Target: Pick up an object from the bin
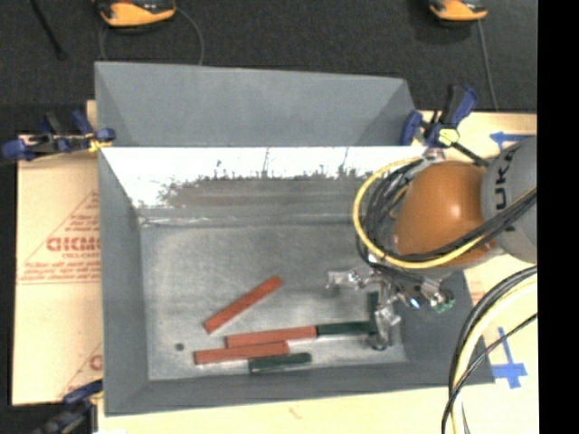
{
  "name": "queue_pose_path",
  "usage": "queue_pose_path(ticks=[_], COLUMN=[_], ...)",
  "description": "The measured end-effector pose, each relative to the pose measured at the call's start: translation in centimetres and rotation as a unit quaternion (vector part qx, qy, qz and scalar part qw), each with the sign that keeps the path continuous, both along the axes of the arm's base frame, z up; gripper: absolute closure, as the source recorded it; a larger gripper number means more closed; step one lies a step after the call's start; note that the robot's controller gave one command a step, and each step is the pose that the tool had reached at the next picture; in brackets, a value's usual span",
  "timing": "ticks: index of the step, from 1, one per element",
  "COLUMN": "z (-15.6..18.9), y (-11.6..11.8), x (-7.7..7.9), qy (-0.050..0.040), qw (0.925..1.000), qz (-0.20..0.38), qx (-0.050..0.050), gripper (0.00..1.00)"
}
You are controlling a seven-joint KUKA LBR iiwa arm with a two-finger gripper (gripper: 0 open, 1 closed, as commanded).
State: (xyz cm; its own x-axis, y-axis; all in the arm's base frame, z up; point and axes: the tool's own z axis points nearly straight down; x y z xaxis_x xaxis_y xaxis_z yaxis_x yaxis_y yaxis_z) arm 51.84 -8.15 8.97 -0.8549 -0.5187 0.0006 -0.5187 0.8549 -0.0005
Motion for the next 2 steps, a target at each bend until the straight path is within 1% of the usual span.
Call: queue_pose_path(ticks=[1,2], z=[0.04,0.05], y=[-0.02,-0.01], x=[0.15,0.16], qy=[-0.0018,-0.0019], qw=[1.0,1.0], qz=[0.001,0.002], qx=[0.0,0.0], gripper=[1.0,0.0])
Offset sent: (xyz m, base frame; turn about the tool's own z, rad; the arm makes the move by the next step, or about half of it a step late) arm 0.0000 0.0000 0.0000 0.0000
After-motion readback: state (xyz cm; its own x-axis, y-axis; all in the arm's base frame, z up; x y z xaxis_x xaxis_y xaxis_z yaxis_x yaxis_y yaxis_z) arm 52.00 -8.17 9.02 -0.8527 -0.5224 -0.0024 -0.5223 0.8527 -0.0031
